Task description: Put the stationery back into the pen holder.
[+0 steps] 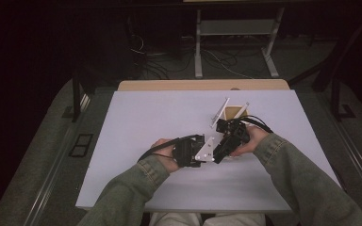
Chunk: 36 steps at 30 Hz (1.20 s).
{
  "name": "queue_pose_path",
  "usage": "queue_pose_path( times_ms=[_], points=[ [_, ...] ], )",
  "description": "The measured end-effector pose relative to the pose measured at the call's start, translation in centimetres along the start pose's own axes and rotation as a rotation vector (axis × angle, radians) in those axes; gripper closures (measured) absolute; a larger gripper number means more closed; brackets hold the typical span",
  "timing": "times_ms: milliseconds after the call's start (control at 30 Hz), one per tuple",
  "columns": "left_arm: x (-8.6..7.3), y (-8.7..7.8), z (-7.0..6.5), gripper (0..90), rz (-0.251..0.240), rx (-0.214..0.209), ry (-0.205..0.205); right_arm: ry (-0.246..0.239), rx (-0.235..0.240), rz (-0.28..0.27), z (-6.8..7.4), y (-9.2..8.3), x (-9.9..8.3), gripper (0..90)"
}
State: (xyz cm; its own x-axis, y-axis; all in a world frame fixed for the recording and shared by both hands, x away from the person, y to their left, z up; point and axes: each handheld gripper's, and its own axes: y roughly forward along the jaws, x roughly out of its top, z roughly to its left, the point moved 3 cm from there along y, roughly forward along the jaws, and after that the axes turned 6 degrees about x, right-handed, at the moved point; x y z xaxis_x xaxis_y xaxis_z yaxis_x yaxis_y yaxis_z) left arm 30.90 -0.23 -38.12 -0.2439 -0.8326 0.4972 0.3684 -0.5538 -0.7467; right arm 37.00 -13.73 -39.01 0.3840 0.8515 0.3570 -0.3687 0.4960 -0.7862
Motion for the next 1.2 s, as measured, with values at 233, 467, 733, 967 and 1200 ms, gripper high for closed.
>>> queue_pose_path(
  times_ms=[233,467,733,967,1200],
  points=[
    [-0.1,0.1,0.1,79.2,-0.015,-0.008,-0.006,-0.031,0.019,0.003,0.1,0.0,0.0,74.7],
    [-0.5,0.1,0.3,76.9,-0.051,-0.018,-0.085,-0.028,0.049,-0.010,0.1,-0.1,-0.1,78.3],
    [-1.3,-0.8,1.0,72.2,-0.091,0.000,-0.202,-0.023,0.044,-0.020,0.0,-0.4,-0.2,78.6],
    [-2.5,-2.4,1.9,62.5,-0.139,0.027,-0.335,-0.018,0.031,-0.051,0.2,-1.2,-0.5,78.6],
    [-4.0,-3.6,2.5,40.2,-0.201,0.018,-0.488,-0.016,0.013,-0.094,0.5,-1.9,-0.7,78.6]
  ],
)
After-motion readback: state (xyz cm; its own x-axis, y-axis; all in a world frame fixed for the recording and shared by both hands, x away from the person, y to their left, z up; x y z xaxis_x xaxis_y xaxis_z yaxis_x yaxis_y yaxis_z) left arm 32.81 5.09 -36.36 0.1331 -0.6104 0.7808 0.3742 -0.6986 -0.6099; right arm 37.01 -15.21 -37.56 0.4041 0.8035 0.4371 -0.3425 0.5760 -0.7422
